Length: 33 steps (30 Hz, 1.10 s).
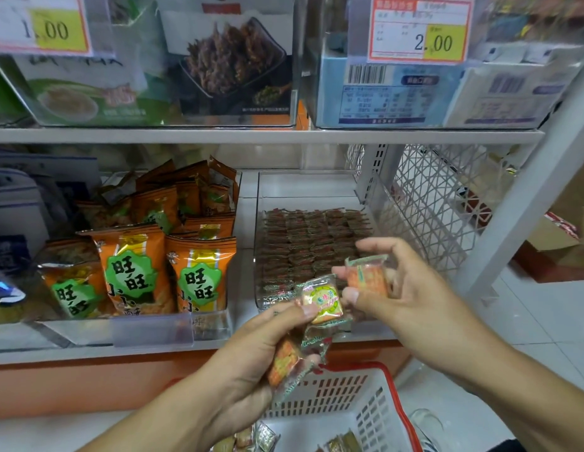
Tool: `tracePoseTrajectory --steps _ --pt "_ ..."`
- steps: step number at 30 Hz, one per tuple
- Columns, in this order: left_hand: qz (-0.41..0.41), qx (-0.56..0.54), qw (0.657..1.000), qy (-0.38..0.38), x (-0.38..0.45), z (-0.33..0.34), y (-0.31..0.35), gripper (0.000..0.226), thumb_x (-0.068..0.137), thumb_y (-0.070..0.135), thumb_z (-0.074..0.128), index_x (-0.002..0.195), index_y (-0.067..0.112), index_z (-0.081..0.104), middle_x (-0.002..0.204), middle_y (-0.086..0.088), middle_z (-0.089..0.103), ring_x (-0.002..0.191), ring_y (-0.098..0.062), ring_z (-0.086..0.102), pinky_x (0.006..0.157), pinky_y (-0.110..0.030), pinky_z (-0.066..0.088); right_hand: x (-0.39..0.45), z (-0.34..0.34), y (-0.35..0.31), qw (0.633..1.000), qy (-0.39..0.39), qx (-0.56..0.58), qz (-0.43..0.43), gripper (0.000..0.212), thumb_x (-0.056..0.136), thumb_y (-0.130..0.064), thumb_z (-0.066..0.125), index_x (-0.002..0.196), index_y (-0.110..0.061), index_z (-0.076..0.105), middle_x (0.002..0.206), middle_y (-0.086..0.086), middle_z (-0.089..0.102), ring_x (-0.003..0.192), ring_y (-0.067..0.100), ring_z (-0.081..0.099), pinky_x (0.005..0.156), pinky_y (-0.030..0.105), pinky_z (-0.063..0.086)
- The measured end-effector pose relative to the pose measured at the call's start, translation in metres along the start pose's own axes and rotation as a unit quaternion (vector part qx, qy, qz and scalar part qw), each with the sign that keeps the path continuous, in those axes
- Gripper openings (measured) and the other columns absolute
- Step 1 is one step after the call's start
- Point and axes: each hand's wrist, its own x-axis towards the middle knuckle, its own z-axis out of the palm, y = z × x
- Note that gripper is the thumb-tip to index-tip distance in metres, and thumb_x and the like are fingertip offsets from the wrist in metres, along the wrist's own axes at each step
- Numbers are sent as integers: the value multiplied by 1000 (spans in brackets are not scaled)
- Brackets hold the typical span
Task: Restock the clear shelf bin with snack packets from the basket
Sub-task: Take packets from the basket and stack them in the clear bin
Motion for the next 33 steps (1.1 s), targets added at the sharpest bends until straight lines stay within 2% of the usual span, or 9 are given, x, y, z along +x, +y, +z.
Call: tracePoseTrajectory --steps 2,6,9,13,15,21,24,26,33 --pt "6 1 1000 13 1 1 1 68 59 21 94 117 -4 69 96 -27 76 63 -27 73 48 -29 59 2 3 1 997 48 50 -18 35 79 -26 79 99 -43 56 109 -9 76 91 19 76 88 52 58" --pt "4 -11 1000 1 1 1 3 60 59 21 91 111 -3 72 93 -26 76 59 -28 71 46 -29 59 -2 8 -4 984 125 -62 -114 23 81 -26 83 94 -40 70 96 -17 76 88 2 72 78 25 58" --pt "7 -18 1000 5 -1 2 1 57 56 21 95 106 1 75 93 -23 77 68 -29 74 47 -29 59 -8 22 -1 991 75 -59 -93 30 87 -29 77 111 -46 73 113 -23 71 109 -1 66 94 31 54" --pt "21 -39 999 -5 -4 -3 0 51 60 19 93 108 10 77 104 -19 77 75 -23 76 54 -26 61 -12 27 2 996 -39 -64 -54 48 85 -65 56 133 -63 49 145 -41 41 137 -19 31 116 25 27" --pt "23 -30 999 -11 -6 -5 1 47 60 18 90 105 13 78 104 -18 78 76 -21 77 56 -26 61 -13 27 2 994 -85 -42 -44 46 90 -67 47 136 -65 43 148 -42 35 140 -20 24 118 24 21" --pt "20 22 999 -24 -6 -6 3 53 50 21 103 97 18 78 108 -23 76 78 -26 72 54 -27 60 -5 26 5 986 -45 147 58 63 91 1 68 140 -34 53 134 -13 65 123 7 63 100 27 53" --pt "32 49 998 -23 -6 -7 5 45 51 21 100 90 22 79 102 -17 78 74 -22 72 50 -26 58 -3 23 3 969 -56 204 129 68 86 5 70 146 -20 50 134 -4 66 122 13 64 107 33 48" --pt "28 46 998 -25 -6 -8 5 42 54 18 98 91 21 79 100 -17 78 74 -22 74 47 -26 56 -1 19 0 964 -105 204 131 46 89 5 65 132 -11 65 127 7 70 123 24 63 113 35 42" --pt "31 80 996 -4 0 -4 5 75 43 34 105 107 11 75 97 -19 77 65 -21 70 43 -26 51 2 14 -1 954 -104 245 139 26 96 -8 57 116 -7 74 120 13 73 108 22 68 98 32 52"
